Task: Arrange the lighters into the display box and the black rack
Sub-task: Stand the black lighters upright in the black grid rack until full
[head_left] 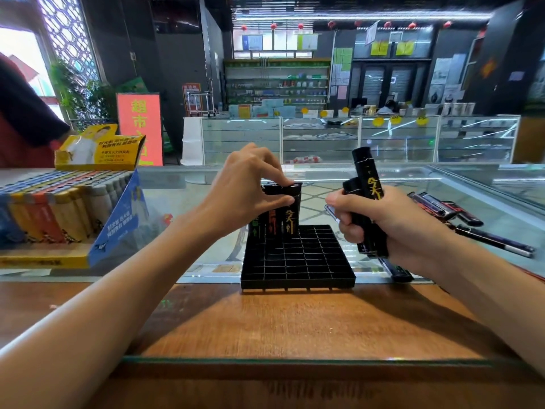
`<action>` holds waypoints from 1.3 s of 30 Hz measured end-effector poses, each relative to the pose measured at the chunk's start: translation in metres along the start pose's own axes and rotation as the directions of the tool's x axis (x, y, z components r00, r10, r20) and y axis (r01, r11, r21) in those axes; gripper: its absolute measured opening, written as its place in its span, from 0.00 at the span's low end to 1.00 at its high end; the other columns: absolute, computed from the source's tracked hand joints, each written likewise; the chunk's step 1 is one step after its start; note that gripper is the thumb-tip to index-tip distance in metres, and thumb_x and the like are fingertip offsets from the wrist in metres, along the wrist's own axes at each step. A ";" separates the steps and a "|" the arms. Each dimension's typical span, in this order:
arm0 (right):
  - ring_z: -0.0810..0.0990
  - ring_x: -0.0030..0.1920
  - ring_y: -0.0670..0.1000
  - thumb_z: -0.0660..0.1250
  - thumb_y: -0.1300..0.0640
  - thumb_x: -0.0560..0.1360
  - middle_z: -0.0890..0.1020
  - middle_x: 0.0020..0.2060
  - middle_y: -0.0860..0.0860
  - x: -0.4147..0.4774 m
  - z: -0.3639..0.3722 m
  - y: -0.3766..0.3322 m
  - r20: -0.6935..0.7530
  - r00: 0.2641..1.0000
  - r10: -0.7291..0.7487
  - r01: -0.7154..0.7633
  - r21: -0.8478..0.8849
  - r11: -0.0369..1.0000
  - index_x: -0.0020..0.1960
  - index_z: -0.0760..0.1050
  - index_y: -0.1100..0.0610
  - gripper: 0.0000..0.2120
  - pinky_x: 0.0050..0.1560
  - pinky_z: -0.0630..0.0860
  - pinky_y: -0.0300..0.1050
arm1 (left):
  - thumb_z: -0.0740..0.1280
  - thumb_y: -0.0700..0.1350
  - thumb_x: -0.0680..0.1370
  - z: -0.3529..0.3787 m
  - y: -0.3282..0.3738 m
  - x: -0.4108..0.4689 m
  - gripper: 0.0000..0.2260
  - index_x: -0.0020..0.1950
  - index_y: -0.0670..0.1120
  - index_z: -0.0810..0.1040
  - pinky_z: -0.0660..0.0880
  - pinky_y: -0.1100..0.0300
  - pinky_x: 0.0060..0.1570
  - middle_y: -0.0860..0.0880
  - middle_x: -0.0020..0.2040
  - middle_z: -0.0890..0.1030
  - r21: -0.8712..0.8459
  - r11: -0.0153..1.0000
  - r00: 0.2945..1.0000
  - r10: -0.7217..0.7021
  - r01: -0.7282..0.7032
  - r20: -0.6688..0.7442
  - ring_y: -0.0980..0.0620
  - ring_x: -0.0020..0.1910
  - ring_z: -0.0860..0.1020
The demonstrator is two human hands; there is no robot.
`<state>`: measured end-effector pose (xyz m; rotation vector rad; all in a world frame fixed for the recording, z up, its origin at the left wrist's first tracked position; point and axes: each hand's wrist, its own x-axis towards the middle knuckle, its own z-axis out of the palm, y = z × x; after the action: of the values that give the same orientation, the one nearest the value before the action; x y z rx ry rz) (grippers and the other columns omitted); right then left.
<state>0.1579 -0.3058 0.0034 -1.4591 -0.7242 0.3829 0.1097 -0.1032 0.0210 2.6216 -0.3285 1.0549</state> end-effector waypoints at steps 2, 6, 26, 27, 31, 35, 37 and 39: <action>0.68 0.25 0.47 0.67 0.60 0.74 0.70 0.25 0.49 -0.001 0.002 0.000 0.076 0.997 0.024 -0.025 0.008 1.000 0.34 0.69 0.58 0.12 0.27 0.67 0.34 | 0.75 0.48 0.68 0.000 -0.001 0.000 0.12 0.49 0.45 0.84 0.63 0.65 0.43 0.48 0.47 0.80 0.029 0.999 1.000 0.016 -0.016 0.009 0.55 0.47 0.72; 0.70 0.29 0.47 0.65 0.61 0.74 0.70 0.29 0.50 -0.001 0.005 0.001 0.224 0.972 0.075 -0.105 0.126 0.986 0.46 0.75 0.63 0.05 0.31 0.69 0.37 | 0.74 0.48 0.69 -0.001 -0.001 -0.001 0.14 0.53 0.46 0.83 0.66 0.63 0.45 0.49 0.47 0.81 0.031 0.999 0.999 0.044 -0.045 0.025 0.54 0.47 0.73; 0.84 0.47 0.55 0.61 0.54 0.72 0.84 0.47 0.58 -0.003 0.012 0.006 0.442 0.894 0.076 -0.183 0.205 0.961 0.56 0.74 0.64 0.17 0.46 0.80 0.45 | 0.72 0.46 0.69 -0.015 0.014 0.000 0.12 0.50 0.42 0.82 0.80 0.55 0.50 0.49 0.45 0.85 -0.592 0.802 0.952 0.108 0.086 0.285 0.50 0.45 0.83; 0.84 0.48 0.55 0.61 0.55 0.73 0.84 0.48 0.58 -0.003 0.011 0.006 0.449 0.890 0.076 -0.188 0.210 0.959 0.57 0.74 0.64 0.17 0.46 0.80 0.45 | 0.72 0.46 0.69 -0.016 0.014 0.000 0.12 0.49 0.42 0.82 0.80 0.55 0.50 0.48 0.45 0.85 -0.599 0.795 0.956 0.094 0.096 0.279 0.49 0.45 0.83; 0.83 0.51 0.58 0.62 0.59 0.74 0.82 0.52 0.61 -0.003 0.006 0.005 0.449 0.890 0.075 -0.173 0.181 0.968 0.57 0.76 0.64 0.14 0.48 0.80 0.47 | 0.72 0.47 0.68 -0.019 0.011 0.001 0.11 0.48 0.44 0.83 0.79 0.61 0.47 0.50 0.43 0.85 -0.621 0.771 0.964 0.038 0.139 0.263 0.52 0.44 0.83; 0.83 0.51 0.59 0.62 0.61 0.75 0.83 0.52 0.60 -0.003 0.005 0.005 0.420 0.905 0.072 -0.153 0.164 0.974 0.57 0.78 0.62 0.13 0.48 0.80 0.46 | 0.70 0.50 0.68 -0.020 0.011 0.001 0.13 0.49 0.46 0.82 0.77 0.64 0.44 0.47 0.43 0.85 -0.601 0.779 0.954 0.014 0.177 0.299 0.55 0.40 0.81; 0.83 0.52 0.59 0.63 0.61 0.75 0.83 0.52 0.60 -0.003 0.005 0.005 0.406 0.911 0.068 -0.141 0.152 0.978 0.57 0.78 0.61 0.13 0.48 0.80 0.46 | 0.70 0.51 0.68 -0.020 0.011 0.000 0.12 0.48 0.46 0.83 0.77 0.62 0.44 0.47 0.42 0.85 -0.592 0.786 0.953 0.015 0.177 0.304 0.53 0.40 0.80; 0.83 0.52 0.60 0.63 0.61 0.75 0.83 0.52 0.60 -0.003 0.006 0.005 0.403 0.913 0.060 -0.119 0.123 0.985 0.58 0.76 0.61 0.13 0.48 0.80 0.46 | 0.71 0.50 0.68 -0.020 0.012 0.001 0.12 0.47 0.46 0.83 0.77 0.62 0.42 0.50 0.40 0.85 -0.592 0.788 0.956 0.016 0.168 0.293 0.55 0.39 0.80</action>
<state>0.1528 -0.3032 -0.0029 -1.2911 -0.9342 0.8055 0.0937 -0.1076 0.0375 2.1475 -0.5216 0.4241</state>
